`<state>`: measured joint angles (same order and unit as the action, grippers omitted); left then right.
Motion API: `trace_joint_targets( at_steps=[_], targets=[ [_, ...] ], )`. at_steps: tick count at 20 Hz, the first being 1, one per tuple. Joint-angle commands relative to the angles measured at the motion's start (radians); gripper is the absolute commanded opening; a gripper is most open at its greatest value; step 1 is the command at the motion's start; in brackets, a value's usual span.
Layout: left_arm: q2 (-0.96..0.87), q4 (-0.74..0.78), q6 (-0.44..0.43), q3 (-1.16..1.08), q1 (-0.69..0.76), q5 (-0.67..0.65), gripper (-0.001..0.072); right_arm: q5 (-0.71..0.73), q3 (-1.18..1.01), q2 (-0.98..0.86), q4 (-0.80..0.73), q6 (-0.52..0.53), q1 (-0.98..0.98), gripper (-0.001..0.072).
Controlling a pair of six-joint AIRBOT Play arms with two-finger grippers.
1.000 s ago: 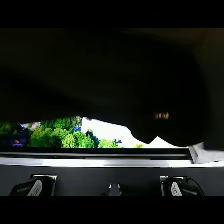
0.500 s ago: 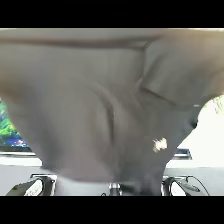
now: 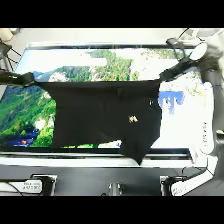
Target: Fold the shirts.
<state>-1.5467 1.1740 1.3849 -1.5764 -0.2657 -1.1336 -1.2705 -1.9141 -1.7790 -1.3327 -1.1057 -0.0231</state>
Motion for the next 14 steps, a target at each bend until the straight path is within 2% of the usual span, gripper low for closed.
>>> trace_joint_targets(
  at_steps=[1, 3, 6, 8, 10, 12, 14],
  targets=[
    [-0.194, -0.041, -0.001, -0.053, 0.013, 0.082, 0.0017, 0.207, 0.002, -0.146, 0.028, -0.057, 0.021, 0.0020],
    [-0.247, -0.040, -0.002, -0.069, 0.025, 0.117, 0.0018, 0.256, 0.002, -0.163, 0.028, -0.047, 0.021, 0.0020],
    [-0.257, -0.045, -0.088, -0.072, 0.032, 0.105, 0.0018, 0.226, 0.002, -0.148, 0.018, 0.062, 0.021, 0.0020],
    [-0.229, -0.040, -0.112, -0.075, 0.031, 0.006, 0.0018, 0.101, 0.002, -0.114, -0.029, 0.117, 0.021, 0.0019],
    [-0.212, -0.031, -0.144, -0.075, 0.030, -0.133, 0.0018, -0.107, 0.002, -0.087, -0.068, 0.135, 0.021, 0.0018],
    [-0.217, -0.018, -0.103, -0.066, 0.031, -0.266, 0.0017, -0.264, 0.003, -0.089, -0.078, 0.137, 0.021, 0.0019],
    [-0.217, -0.018, -0.091, -0.032, 0.036, -0.329, 0.0017, -0.294, 0.025, -0.094, -0.077, 0.138, 0.021, 0.0019]
  ],
)
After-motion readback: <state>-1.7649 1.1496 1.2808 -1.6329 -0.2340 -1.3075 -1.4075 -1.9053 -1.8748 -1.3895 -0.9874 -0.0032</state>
